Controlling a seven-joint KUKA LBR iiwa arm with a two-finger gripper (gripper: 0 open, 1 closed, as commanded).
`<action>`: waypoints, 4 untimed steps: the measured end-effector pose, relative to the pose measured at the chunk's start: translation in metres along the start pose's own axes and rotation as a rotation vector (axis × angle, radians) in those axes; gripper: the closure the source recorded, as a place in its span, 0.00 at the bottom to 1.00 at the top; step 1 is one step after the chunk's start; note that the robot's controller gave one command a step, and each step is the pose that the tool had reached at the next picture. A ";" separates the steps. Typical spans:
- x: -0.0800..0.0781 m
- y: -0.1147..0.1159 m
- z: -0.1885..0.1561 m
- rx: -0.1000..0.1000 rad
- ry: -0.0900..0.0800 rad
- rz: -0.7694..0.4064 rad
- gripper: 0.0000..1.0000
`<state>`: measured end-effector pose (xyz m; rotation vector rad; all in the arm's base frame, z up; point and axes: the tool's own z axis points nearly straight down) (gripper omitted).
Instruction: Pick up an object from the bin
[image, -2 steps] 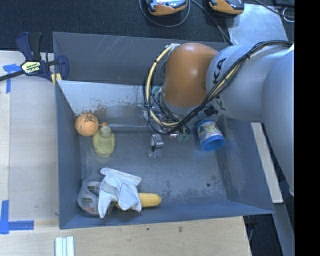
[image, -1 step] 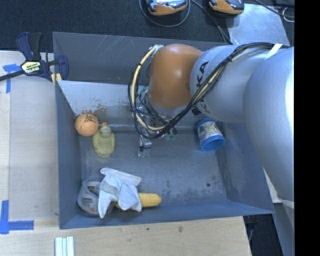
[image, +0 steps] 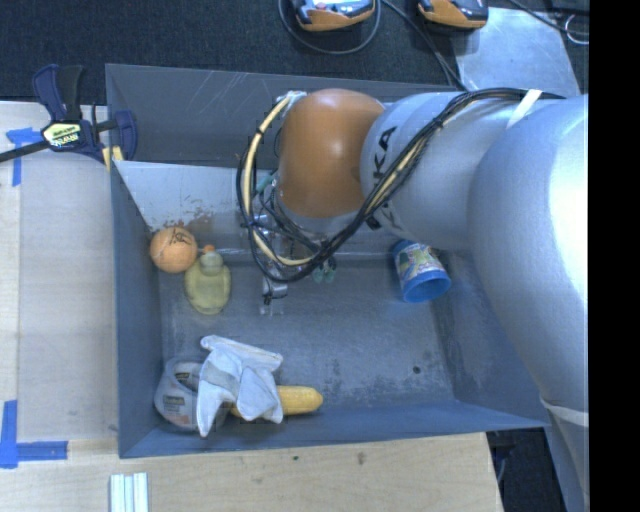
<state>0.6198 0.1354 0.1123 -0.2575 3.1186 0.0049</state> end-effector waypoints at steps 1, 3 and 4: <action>0.025 -0.006 -0.004 0.002 0.002 -0.308 0.00; 0.013 0.054 -0.010 0.000 0.003 -0.212 0.00; -0.002 0.062 -0.009 0.003 -0.012 -0.269 0.00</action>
Offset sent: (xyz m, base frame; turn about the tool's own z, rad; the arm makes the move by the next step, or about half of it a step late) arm -0.0257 0.0763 -0.0227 -0.2122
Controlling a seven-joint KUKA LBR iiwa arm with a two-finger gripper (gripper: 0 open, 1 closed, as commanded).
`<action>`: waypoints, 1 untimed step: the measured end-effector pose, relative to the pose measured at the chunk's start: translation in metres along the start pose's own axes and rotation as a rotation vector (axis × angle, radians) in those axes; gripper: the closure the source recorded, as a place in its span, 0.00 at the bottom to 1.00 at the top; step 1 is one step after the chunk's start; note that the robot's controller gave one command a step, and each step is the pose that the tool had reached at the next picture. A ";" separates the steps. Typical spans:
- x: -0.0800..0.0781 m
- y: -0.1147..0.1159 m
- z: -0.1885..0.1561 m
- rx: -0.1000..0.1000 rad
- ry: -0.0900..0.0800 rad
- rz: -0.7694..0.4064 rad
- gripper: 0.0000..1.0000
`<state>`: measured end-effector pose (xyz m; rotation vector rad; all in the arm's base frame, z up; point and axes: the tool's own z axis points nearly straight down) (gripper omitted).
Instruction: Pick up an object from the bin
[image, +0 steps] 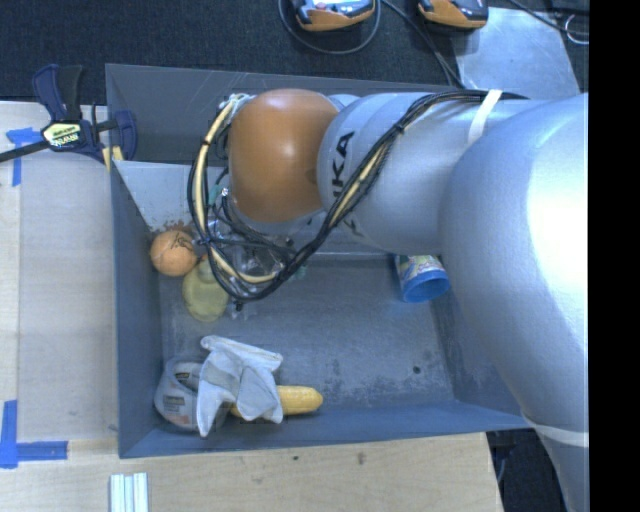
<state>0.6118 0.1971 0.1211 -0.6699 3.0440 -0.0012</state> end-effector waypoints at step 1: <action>-0.018 -0.001 0.032 0.000 -0.002 -0.122 0.00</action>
Offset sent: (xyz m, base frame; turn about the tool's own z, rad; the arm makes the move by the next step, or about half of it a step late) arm 0.0112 0.0025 -0.0511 -0.2926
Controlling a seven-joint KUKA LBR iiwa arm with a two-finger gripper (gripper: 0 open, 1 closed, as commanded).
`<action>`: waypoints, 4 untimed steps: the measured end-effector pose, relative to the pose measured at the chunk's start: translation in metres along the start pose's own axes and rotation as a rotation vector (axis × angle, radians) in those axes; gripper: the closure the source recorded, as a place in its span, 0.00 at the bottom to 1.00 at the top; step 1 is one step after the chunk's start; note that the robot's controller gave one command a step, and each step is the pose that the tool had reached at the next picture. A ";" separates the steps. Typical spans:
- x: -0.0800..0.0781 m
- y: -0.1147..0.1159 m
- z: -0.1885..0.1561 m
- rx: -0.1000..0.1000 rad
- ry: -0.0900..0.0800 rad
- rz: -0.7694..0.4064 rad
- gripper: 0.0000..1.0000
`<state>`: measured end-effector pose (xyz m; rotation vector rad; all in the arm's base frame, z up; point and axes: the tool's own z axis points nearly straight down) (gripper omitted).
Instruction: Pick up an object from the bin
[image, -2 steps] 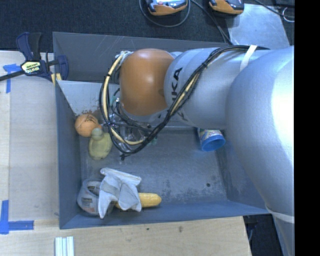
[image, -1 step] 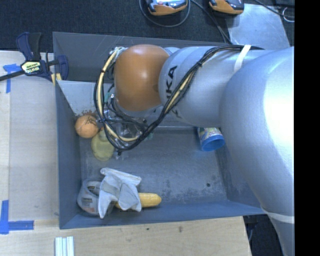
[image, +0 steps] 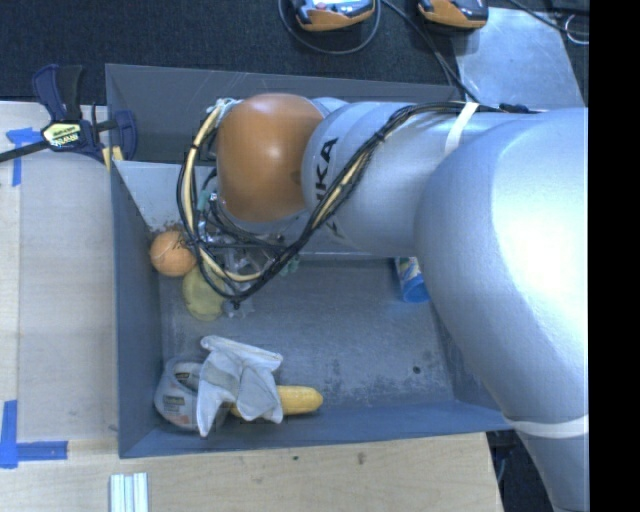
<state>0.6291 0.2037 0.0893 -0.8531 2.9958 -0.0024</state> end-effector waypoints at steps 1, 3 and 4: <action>-0.001 -0.008 0.005 0.015 -0.024 -0.164 1.00; 0.000 -0.005 0.006 0.019 -0.029 -0.035 1.00; -0.003 0.003 0.007 0.020 -0.029 0.240 1.00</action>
Offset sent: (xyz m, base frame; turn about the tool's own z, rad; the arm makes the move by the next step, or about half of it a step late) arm 0.0000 0.0000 0.0000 0.0000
